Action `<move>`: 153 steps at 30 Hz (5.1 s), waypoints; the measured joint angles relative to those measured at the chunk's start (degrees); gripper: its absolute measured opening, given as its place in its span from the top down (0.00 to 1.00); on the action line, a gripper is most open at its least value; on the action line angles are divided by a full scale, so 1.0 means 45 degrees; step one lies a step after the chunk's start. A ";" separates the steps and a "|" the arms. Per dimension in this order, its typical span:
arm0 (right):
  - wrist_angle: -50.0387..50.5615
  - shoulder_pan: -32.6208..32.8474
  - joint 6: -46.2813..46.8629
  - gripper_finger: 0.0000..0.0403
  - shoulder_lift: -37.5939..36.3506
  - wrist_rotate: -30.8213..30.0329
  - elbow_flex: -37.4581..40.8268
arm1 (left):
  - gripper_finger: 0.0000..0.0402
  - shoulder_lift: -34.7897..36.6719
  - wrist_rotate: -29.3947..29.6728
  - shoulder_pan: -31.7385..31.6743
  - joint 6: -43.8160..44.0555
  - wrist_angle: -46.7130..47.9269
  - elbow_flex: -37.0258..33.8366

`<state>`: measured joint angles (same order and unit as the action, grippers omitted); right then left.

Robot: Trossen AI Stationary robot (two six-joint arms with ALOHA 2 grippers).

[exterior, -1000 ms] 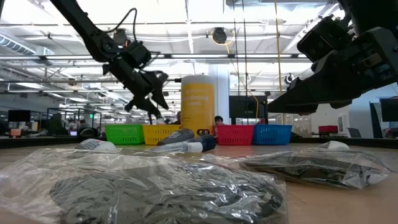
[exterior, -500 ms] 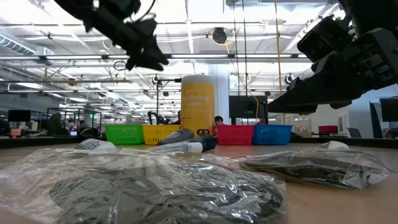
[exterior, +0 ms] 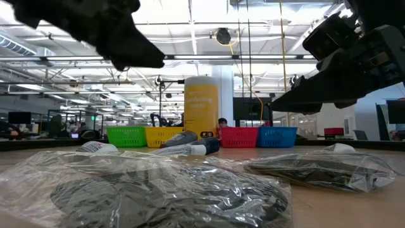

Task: Pick & Place Travel size toiletries
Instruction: Put the black deodorant into the blue basket

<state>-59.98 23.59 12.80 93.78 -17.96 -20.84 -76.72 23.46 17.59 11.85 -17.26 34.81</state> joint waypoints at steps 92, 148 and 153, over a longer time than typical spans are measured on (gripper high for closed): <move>0.2374 0.0683 -0.1893 0.28 -0.4173 -0.3478 0.1808 | 0.48 -0.7914 -0.4356 -0.2652 -0.0299 -0.1975 0.4471; 0.9582 -0.0141 -0.5821 0.46 -0.2535 -0.7544 -0.2914 | 0.10 -0.4182 -0.1523 -0.1773 -0.0710 0.1909 0.5074; 1.3003 -0.2051 -0.1657 0.46 -0.5694 -0.8699 -0.2905 | 0.09 -0.4429 0.1787 -0.0470 -0.0645 0.2084 0.5050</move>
<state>-1.47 14.36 5.34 68.15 -57.10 -33.91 -96.65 31.50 15.48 8.94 -7.89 57.54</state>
